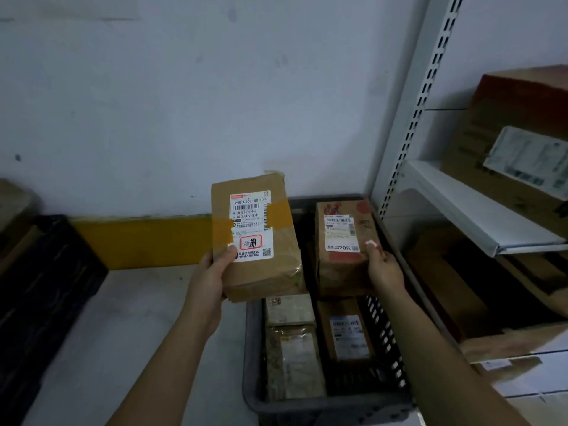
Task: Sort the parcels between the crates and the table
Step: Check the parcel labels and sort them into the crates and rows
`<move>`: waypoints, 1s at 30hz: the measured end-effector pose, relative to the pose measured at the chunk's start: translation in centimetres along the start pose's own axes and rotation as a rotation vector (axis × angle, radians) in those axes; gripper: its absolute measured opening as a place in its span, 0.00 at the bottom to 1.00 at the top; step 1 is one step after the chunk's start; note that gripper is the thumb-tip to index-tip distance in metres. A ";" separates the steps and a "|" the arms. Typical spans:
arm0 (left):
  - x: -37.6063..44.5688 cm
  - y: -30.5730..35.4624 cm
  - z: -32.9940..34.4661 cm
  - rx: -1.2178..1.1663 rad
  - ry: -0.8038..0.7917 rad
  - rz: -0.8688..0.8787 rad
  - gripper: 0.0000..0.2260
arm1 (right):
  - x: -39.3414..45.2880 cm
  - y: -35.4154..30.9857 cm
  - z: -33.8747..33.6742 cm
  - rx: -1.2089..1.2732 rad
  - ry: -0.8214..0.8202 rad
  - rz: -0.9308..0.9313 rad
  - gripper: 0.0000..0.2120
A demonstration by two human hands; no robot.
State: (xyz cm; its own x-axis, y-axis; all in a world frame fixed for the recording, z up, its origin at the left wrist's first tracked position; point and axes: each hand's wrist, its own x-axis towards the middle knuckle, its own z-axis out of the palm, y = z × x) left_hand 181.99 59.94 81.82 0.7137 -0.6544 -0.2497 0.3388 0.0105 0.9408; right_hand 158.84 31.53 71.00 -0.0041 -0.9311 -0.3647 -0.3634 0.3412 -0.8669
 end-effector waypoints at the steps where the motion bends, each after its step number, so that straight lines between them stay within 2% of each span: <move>1: 0.0 -0.1 0.2 0.005 0.004 -0.003 0.15 | 0.1 -0.2 0.3 -0.011 0.003 0.010 0.52; 6: 0.4 -0.4 1.4 0.027 0.000 -0.009 0.15 | 0.5 -0.4 1.5 -0.138 0.026 -0.014 0.41; 10: 0.8 -0.9 2.1 0.033 0.003 -0.014 0.14 | 1.0 -0.3 2.3 -0.210 0.080 -0.009 0.37; 16: 1.5 -0.8 2.9 0.084 0.007 -0.012 0.14 | -0.2 -1.1 2.9 -0.299 0.118 -0.008 0.36; 19: 1.9 -0.6 3.8 0.095 0.005 0.001 0.13 | -3.6 -1.8 2.9 -0.360 0.189 -0.190 0.32; 22: 2.0 -0.5 4.9 0.087 -0.009 0.008 0.13 | -8.1 -3.5 2.8 -0.217 0.204 -0.467 0.31; 23: 2.0 -0.6 5.1 0.087 -0.015 0.008 0.14 | -9.5 -4.0 2.7 -0.139 0.130 -0.500 0.32; 24: 2.1 -0.6 5.3 0.082 -0.019 0.007 0.14 | -10.9 -4.6 2.7 -0.041 -0.014 -0.486 0.34; 26: 2.3 -0.8 5.6 0.071 -0.018 -0.001 0.13 | -12.9 -5.3 2.8 0.193 -0.403 -0.280 0.32; 27: 2.4 -0.8 5.6 0.077 -0.012 -0.004 0.13 | -13.5 -5.4 2.8 0.264 -0.529 -0.187 0.28; 28: 2.6 -0.8 5.7 0.089 -0.012 -0.002 0.12 | -13.8 -5.4 2.6 0.294 -0.581 -0.160 0.25; 30: 2.7 -0.9 5.8 0.123 -0.036 0.005 0.13 | -13.9 -5.6 2.1 0.285 -0.597 -0.186 0.27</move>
State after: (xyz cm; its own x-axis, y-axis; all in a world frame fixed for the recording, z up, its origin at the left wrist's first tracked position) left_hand 180.08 53.79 81.57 0.6921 -0.6810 -0.2391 0.2562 -0.0779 0.9635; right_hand 162.85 42.84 80.24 0.5783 -0.7749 -0.2553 -0.0490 0.2794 -0.9589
